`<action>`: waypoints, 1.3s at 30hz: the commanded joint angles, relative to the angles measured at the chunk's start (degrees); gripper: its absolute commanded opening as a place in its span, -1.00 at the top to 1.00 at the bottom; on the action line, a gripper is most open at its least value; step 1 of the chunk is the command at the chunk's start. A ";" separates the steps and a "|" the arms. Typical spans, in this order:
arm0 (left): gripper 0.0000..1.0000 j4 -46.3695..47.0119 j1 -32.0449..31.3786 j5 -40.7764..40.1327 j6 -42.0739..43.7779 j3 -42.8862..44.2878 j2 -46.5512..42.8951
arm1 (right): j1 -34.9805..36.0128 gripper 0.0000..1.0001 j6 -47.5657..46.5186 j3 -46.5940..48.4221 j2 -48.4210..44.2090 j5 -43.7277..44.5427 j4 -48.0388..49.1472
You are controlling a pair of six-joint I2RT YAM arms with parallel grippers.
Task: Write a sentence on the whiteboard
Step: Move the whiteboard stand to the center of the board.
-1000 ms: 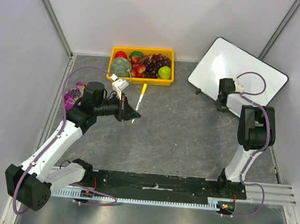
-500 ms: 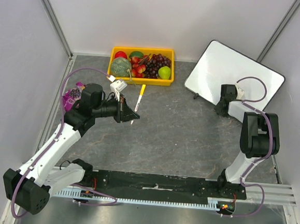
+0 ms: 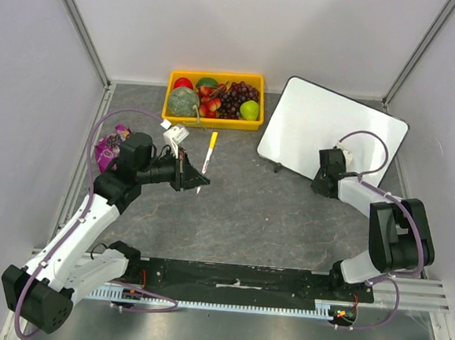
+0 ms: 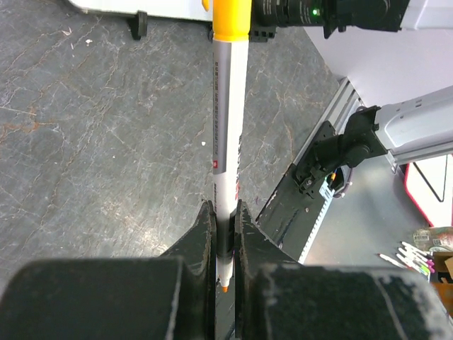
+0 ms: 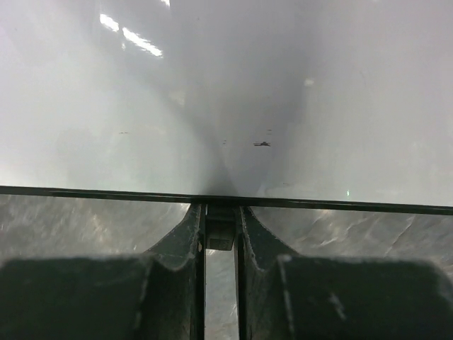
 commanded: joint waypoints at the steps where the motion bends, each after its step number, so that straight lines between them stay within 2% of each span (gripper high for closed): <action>1: 0.96 0.30 0.31 -0.15 -2.77 -0.13 -1.54 | 6.77 1.00 1.68 -3.54 -1.58 -6.38 -6.25; 11: 0.96 0.30 0.31 -0.41 -3.65 -0.13 -1.80 | 22.84 1.00 3.61 -6.36 -3.09 -3.92 -6.86; 18: 0.96 -0.58 0.40 -1.21 -3.57 -0.13 -1.45 | 35.24 1.00 1.24 0.40 4.37 0.64 -8.27; 23: 0.96 -1.02 0.31 -0.77 -3.65 -0.40 -1.54 | 38.33 1.00 1.68 4.72 10.88 0.04 -8.62; 29: 0.96 -2.16 0.31 -1.38 -3.48 -0.57 -2.06 | 39.12 1.00 4.31 2.18 8.88 -4.43 -5.82; 34: 0.96 -2.17 0.40 -1.47 -3.56 -0.83 -1.71 | 40.53 0.86 6.43 -0.64 6.50 -8.48 -3.71; 36: 0.96 -2.17 0.31 -1.47 -3.56 -0.84 -1.45 | 40.53 0.54 6.69 -1.87 5.45 -9.54 -3.53; 37: 0.96 -2.17 0.40 -1.47 -3.56 -0.75 -1.62 | 40.53 0.52 6.60 -2.39 4.66 -9.63 -3.35; 38: 0.96 -2.17 0.31 -1.47 -3.65 -0.75 -1.54 | 40.53 0.38 6.43 -3.10 3.26 -9.55 -3.44; 39: 0.96 -2.25 0.40 -1.38 -3.57 -0.75 -1.71 | 40.53 0.36 6.25 -3.80 1.50 -9.54 -3.44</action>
